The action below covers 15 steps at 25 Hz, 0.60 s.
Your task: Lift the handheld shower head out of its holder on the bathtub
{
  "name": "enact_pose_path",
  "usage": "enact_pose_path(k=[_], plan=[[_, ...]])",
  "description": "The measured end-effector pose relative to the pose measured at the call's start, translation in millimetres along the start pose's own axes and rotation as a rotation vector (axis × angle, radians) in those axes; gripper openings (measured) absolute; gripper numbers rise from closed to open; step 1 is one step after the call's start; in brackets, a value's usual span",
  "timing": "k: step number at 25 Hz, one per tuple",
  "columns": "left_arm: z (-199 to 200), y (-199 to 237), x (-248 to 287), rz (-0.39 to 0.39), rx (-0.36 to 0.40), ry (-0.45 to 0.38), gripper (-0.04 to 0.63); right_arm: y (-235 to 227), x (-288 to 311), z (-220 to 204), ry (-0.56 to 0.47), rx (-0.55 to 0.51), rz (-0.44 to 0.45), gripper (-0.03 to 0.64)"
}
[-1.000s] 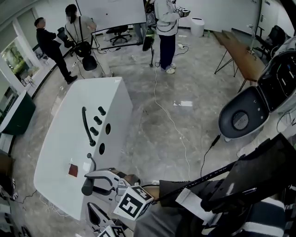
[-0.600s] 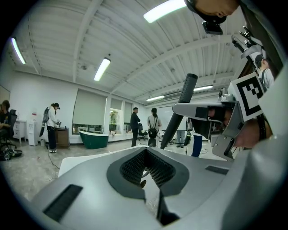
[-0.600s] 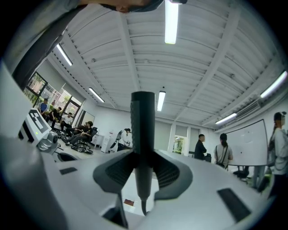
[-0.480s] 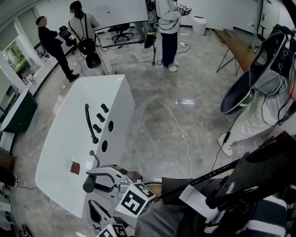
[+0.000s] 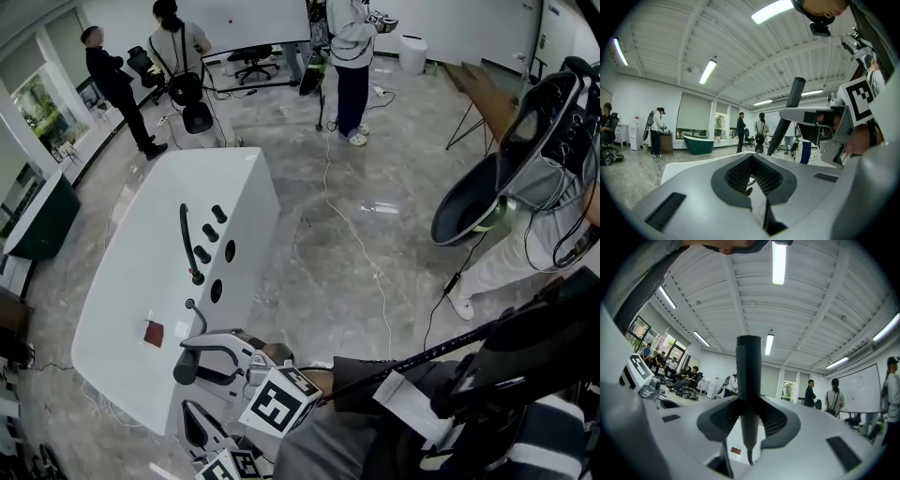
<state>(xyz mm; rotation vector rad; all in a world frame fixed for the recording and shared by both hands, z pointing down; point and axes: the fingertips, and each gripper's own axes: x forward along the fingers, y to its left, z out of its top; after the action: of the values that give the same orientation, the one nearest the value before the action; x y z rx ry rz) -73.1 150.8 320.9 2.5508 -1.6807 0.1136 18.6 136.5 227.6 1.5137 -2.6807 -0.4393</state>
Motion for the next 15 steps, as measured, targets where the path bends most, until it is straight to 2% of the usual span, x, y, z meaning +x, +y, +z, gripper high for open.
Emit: enact_pose_path(k=[3, 7, 12, 15], plan=[[6.1, 1.5, -12.5, 0.005, -0.003, 0.001, 0.003, 8.3, -5.4, 9.0, 0.004, -0.004, 0.002, 0.14], [14.5, -3.1, -34.4, 0.033, 0.001, -0.023, 0.003, 18.4, -20.4, 20.2, 0.012, -0.078, 0.05, 0.14], [12.6, -8.3, -8.1, 0.023, 0.007, -0.013, 0.003, -5.5, -12.6, 3.8, 0.021, -0.04, 0.023, 0.14], [4.3, -10.6, -1.3, 0.05, 0.009, -0.012, 0.003, -11.4, -12.0, -11.2, 0.027, -0.014, 0.035, 0.14]])
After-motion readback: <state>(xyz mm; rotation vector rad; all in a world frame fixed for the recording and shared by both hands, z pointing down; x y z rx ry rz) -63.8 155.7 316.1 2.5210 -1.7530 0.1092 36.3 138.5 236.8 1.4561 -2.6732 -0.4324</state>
